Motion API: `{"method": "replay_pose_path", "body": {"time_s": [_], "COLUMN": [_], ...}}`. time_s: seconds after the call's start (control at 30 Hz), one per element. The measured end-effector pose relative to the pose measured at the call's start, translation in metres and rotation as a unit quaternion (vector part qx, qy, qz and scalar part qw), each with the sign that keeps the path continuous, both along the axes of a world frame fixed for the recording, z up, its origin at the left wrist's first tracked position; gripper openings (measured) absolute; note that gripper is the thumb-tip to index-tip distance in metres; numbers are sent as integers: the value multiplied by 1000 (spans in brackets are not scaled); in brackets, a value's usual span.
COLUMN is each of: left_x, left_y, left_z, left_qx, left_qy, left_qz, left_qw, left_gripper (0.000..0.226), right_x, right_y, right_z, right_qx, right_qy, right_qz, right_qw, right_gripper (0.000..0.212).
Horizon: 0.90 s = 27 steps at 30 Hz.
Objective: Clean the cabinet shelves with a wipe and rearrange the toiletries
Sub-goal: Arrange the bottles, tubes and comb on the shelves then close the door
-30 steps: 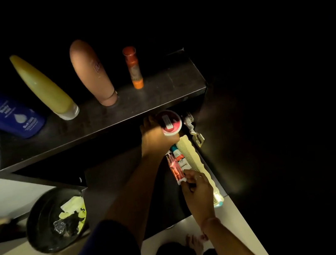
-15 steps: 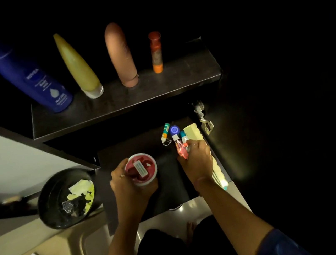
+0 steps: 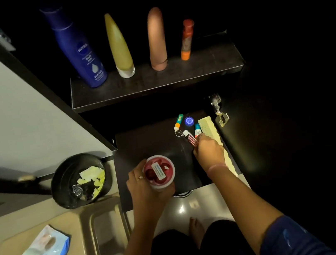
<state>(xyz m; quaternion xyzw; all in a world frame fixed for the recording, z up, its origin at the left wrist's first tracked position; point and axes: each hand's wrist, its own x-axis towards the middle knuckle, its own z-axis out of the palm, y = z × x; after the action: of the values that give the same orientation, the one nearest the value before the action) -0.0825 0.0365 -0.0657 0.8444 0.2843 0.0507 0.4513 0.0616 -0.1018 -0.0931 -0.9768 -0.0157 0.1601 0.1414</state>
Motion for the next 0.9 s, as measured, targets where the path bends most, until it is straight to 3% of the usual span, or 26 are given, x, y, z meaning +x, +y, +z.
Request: {"method": "replay_pose_path", "body": {"time_s": [0.23,0.37,0.47,0.63,0.9], "left_x": [-15,-26,-29,-24,-3], "left_y": [11,23,31,35,43], "left_z": [54,94,134,218,342], "left_qx": [-12,-27,-20,18,65], "left_qy": [-77,-116,-133,-208,-321], "left_qz": [-40,-50,-63,-100,-108], "left_qw": [996,992,989,973,939], "left_gripper": [89,90,95,95,93], "right_x": [-28,-44,-51,-54,-54], "right_y": [-5,-6,-5,2,8], "right_z": [51,101,144,221,348], "right_qx": [89,169,213,275,313], "right_qy": [-21,-72,-133,-255,-415], "right_qz": [-74,-85,-66,-17,24], "right_qw": [993,979,966,927,854], "right_gripper": [24,10,11,30,25]}}
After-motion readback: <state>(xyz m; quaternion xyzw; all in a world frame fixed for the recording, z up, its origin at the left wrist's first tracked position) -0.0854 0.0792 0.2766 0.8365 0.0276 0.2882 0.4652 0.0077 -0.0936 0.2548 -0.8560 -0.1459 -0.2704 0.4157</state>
